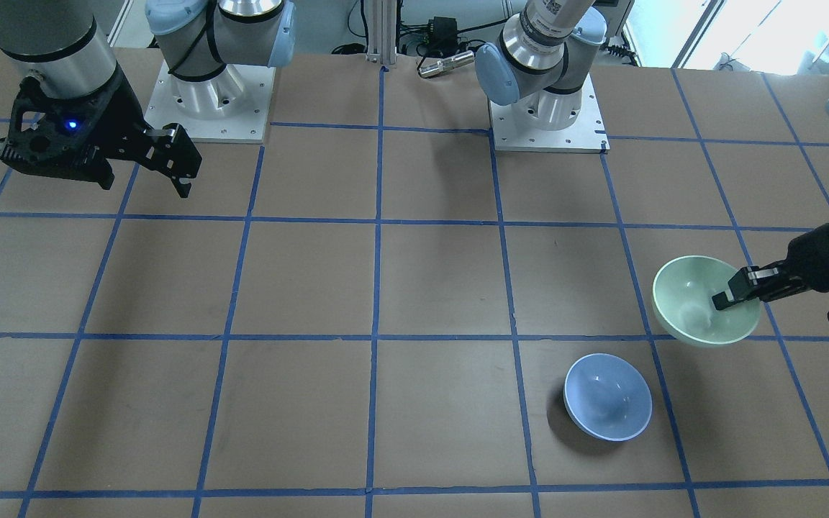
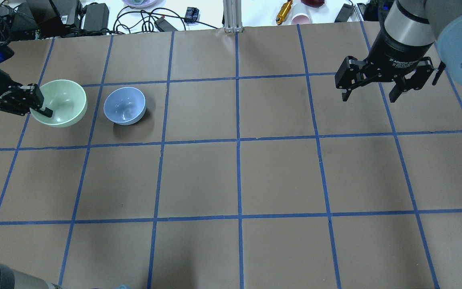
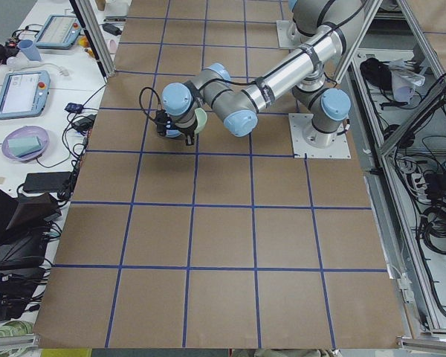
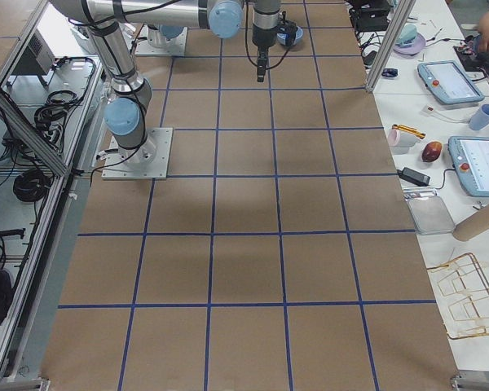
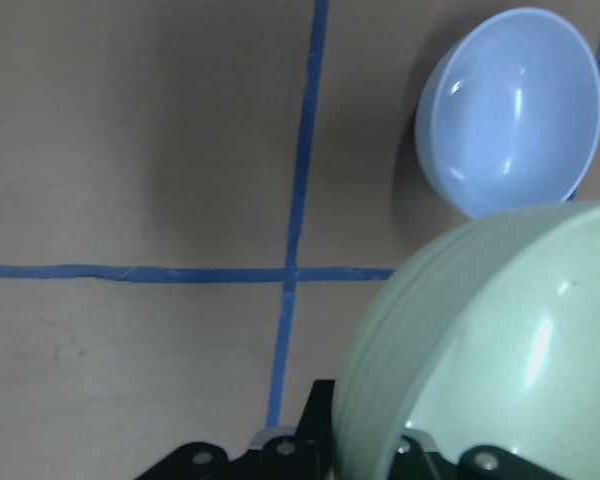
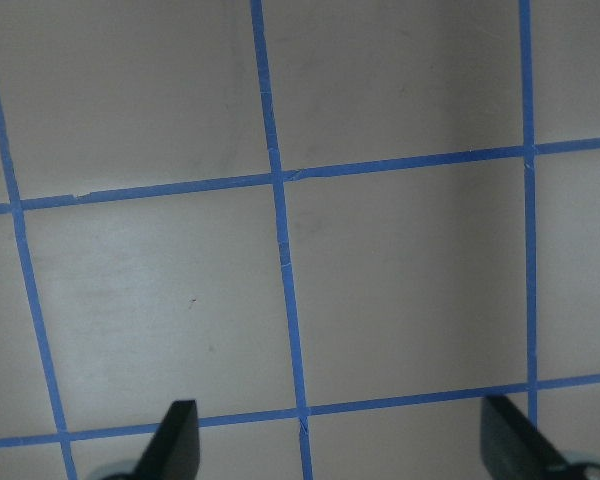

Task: Stack green bowl on blue bowl
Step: 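Lift the pale green bowl with the left gripper toward the light blue bowl, then lower the pale green bowl into the light blue bowl with the left gripper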

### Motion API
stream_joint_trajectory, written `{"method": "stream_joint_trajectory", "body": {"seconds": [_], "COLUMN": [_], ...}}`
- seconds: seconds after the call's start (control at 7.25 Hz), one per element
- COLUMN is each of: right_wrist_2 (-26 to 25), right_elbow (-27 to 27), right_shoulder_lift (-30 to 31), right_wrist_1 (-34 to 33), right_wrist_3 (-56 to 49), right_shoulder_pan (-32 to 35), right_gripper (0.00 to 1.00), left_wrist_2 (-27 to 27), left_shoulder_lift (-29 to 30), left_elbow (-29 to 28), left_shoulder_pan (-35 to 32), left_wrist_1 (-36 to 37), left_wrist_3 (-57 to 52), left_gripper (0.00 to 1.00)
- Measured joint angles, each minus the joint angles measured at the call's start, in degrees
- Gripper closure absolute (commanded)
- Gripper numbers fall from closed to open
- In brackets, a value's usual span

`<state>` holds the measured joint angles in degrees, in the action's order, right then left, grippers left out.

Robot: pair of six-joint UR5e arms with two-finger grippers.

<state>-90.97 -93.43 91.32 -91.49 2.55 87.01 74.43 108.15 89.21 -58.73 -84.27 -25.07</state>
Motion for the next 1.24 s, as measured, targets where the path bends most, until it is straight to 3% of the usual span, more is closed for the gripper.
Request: {"method": "stream_joint_trajectory", "body": {"seconds": [0.41,1.24], "right_wrist_2": [0.02,0.0], "right_elbow": [0.0,-0.02], "right_shoulder_lift": [0.0,0.0], "right_wrist_1": [0.0,0.0], "right_wrist_3": [0.0,0.0], "right_shoulder_pan": [0.0,0.0], "right_gripper": [0.0,0.0], "left_wrist_2": [-5.36,-9.16], "left_shoulder_lift": [4.46,10.43], "left_elbow": [-2.7,-2.98], "left_shoulder_pan": [-4.08,-5.69], "left_wrist_1": [4.16,7.93], "left_wrist_3": [6.62,8.12], "left_gripper": [1.0,1.0]}}
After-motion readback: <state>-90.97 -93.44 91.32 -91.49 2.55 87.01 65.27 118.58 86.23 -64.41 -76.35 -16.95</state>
